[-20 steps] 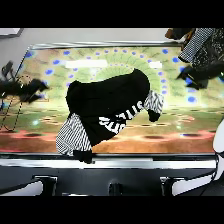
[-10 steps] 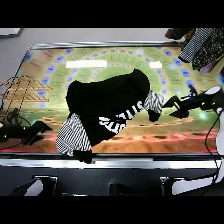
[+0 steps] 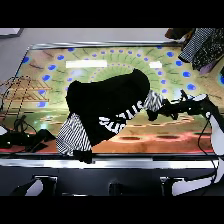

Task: Fold the clothes and pants, and hang the long-sleeved shirts on hangers.

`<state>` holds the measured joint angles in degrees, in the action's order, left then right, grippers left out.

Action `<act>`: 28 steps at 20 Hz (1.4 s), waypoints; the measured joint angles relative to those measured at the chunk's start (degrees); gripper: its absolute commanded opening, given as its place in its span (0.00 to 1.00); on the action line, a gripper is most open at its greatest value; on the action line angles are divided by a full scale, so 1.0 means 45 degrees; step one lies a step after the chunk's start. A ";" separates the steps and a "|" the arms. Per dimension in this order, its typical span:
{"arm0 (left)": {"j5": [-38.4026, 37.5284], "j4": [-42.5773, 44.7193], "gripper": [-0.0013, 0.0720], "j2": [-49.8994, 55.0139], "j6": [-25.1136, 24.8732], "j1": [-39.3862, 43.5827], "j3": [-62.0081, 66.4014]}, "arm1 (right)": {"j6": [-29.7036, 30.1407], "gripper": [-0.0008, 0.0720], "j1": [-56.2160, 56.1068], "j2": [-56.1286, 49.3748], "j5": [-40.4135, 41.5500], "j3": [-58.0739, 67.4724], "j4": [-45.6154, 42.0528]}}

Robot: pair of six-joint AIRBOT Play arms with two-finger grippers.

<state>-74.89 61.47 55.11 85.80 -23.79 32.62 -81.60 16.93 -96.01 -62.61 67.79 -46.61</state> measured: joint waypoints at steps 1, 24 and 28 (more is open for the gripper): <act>-0.0034 -0.0107 0.98 -0.0005 -0.0185 0.0000 -0.0238 | 0.0005 0.04 -0.0019 0.0257 0.0185 -0.0015 -0.0010; 0.3390 -0.4240 0.05 -0.0219 -0.0189 0.1549 1.2818 | -0.4833 0.04 -0.1132 0.5464 0.1817 1.0792 -0.4668; 0.3667 0.0126 0.05 -0.1098 0.3332 0.1549 1.5640 | -0.7257 0.04 -0.1137 0.7596 0.1399 1.1953 -1.0652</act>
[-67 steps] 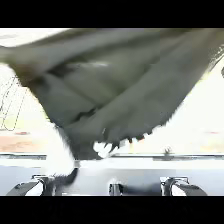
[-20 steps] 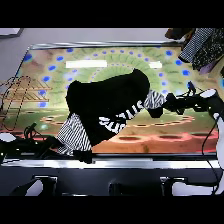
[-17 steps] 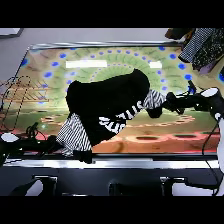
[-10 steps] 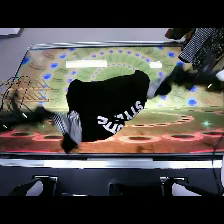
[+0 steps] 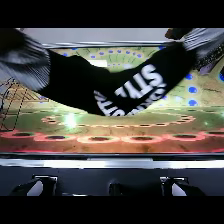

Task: Fold the clothes and pants, and hang the long-sleeved shirts on hangers.

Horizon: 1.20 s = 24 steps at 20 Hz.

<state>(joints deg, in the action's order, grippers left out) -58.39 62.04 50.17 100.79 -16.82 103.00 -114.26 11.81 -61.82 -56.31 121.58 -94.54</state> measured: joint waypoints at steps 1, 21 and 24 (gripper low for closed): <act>-0.0151 0.1413 0.05 -0.0350 0.0971 0.0000 0.0325 | -0.0316 0.04 0.0000 0.0505 -0.0291 0.0112 -0.1341; -0.3721 0.5765 0.05 0.3551 0.3147 0.0180 0.0680 | -0.2482 0.05 -0.0010 -0.1350 -0.4031 -0.1200 -0.3254; -0.3497 0.5474 0.05 0.6314 0.2759 0.0801 0.0636 | -0.2283 0.06 -0.0029 -0.4386 -0.3643 -0.1326 -0.1073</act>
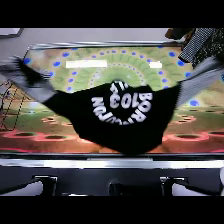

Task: Fold the clothes and pants, and hang the long-sleeved shirts on hangers.

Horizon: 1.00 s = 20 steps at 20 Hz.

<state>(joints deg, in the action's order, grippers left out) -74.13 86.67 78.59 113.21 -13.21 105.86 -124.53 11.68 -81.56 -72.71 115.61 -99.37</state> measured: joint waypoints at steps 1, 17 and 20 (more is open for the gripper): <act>0.0141 -0.0097 0.06 0.0899 -0.0068 0.0301 -0.0010 | 0.0175 0.08 -0.0005 -0.0918 0.0146 -0.0015 0.0903; 0.0466 -0.3011 0.89 0.1972 -0.3444 -0.0223 -0.3759 | 0.7383 0.77 0.2453 -0.4561 -0.2948 -0.1734 0.7320; 0.1749 -0.4541 0.89 0.0146 -0.4405 -0.0622 -0.7431 | 0.8349 0.87 0.2599 -0.4240 -0.3084 -0.3993 0.8670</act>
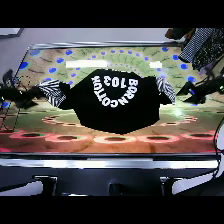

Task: Fold the clothes and pants, and hang the long-sleeved shirts on hangers.

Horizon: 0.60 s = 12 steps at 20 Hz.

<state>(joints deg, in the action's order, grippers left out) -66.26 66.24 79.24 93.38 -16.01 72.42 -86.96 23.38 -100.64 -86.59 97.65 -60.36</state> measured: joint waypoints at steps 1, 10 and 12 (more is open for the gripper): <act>0.0495 -0.0641 0.89 -0.0500 -0.0330 -0.0044 -0.1214 | 0.0223 0.87 -0.0087 0.0053 0.0131 -0.0656 0.0306; 0.2832 -0.3648 0.89 -0.1651 -0.1642 0.1452 -0.6067 | 0.0884 0.69 -0.1860 -0.0316 0.2890 -0.3900 0.1292; 0.3162 -0.3784 0.89 -0.1583 -0.1681 0.1889 -0.6241 | 0.0923 0.18 -0.2171 -0.0510 0.3109 -0.4031 0.1297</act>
<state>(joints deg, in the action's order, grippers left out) -52.03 49.21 72.12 85.82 -7.51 44.34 -82.81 13.61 -102.94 -72.60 79.50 -54.52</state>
